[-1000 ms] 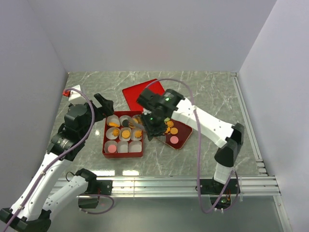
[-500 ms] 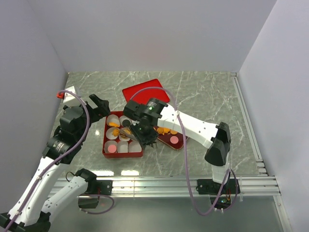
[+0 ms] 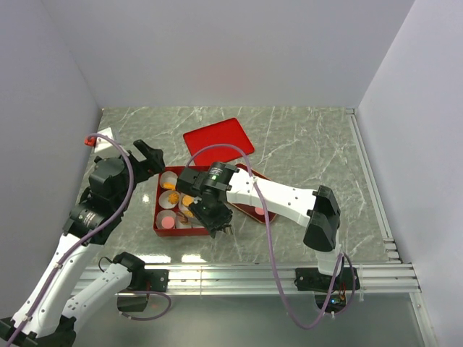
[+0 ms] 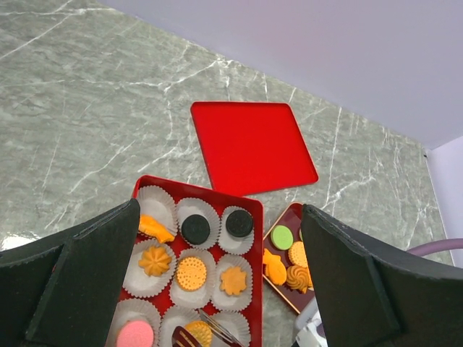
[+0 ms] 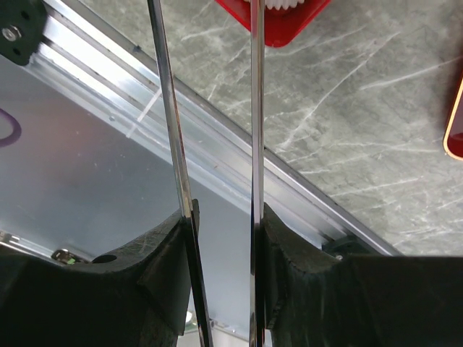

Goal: Pack the cookies

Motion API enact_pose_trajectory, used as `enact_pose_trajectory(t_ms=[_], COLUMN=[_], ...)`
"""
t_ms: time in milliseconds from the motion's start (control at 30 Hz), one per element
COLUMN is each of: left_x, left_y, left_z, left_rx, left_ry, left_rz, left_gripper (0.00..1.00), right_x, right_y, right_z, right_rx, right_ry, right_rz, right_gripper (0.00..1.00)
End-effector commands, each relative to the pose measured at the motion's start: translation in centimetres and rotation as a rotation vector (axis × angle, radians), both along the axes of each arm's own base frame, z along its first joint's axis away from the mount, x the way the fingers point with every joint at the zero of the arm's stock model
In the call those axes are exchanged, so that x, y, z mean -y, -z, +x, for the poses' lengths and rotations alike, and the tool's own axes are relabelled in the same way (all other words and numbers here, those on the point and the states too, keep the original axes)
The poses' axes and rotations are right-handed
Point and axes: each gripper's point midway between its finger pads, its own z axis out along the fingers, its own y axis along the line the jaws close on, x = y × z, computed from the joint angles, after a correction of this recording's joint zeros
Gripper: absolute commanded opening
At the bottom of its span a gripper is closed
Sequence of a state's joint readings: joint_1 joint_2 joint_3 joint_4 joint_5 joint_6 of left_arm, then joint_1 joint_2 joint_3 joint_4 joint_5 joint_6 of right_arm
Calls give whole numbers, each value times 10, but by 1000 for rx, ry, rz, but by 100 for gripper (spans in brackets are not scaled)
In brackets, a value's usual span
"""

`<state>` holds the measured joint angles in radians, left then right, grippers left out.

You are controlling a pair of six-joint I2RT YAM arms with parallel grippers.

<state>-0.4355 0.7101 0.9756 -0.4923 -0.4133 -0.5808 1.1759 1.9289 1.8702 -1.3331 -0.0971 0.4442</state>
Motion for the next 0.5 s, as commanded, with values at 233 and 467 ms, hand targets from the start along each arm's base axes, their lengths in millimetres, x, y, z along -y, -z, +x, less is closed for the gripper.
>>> enact_pose_trajectory(t_ms=[233,467], left_x=[8,10], left_y=[-21,-15], left_z=[1,1], left_rx=[47,36], left_ry=[41,50], left_rz=[-23,-29], left_gripper=[99,99], right_x=[-10,-10], right_y=[5,7], right_z=[10,13], right_rx=[44,58], right_ry=[-2,-8], right_rz=[12,-1], right_gripper=[34,34])
